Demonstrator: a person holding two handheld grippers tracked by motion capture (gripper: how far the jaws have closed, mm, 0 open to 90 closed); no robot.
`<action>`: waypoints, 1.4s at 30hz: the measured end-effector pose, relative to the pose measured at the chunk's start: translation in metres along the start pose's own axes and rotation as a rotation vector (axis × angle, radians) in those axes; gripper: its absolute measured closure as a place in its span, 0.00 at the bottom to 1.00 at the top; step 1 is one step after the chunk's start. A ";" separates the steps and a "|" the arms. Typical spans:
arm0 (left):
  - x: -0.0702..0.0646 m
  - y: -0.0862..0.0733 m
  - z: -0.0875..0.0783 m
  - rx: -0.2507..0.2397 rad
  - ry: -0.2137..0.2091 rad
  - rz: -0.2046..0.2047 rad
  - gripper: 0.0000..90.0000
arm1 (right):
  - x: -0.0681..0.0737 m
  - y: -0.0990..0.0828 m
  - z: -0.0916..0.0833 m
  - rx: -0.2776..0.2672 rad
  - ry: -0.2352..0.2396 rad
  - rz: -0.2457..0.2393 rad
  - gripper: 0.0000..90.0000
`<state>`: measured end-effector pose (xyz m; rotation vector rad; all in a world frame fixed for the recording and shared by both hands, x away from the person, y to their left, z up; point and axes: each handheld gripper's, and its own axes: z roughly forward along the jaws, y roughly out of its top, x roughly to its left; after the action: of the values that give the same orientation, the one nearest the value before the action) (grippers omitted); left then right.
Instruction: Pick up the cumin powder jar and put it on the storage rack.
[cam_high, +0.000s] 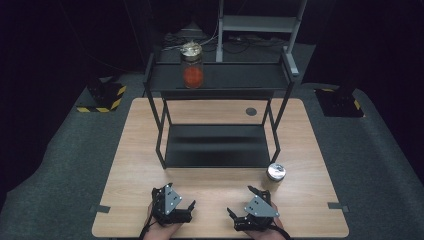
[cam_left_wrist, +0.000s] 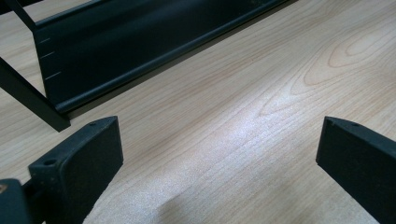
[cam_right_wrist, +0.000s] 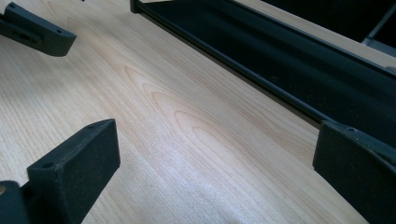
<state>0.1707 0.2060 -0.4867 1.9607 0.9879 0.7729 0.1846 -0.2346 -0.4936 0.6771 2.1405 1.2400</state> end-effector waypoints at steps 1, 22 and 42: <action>0.000 0.000 0.000 0.000 0.000 0.000 0.01 | 0.000 -0.001 -0.001 -0.004 0.006 -0.001 0.00; -0.010 0.001 0.000 0.003 0.008 0.084 0.01 | -0.015 0.010 -0.032 -0.137 -0.025 0.062 0.00; -0.005 -0.001 -0.001 -0.008 -0.007 0.068 0.01 | -0.033 0.003 -0.050 -0.200 -0.144 0.104 0.00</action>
<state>0.1670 0.2021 -0.4883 1.9975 0.9163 0.8063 0.1741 -0.2856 -0.4626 0.7733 1.8557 1.3941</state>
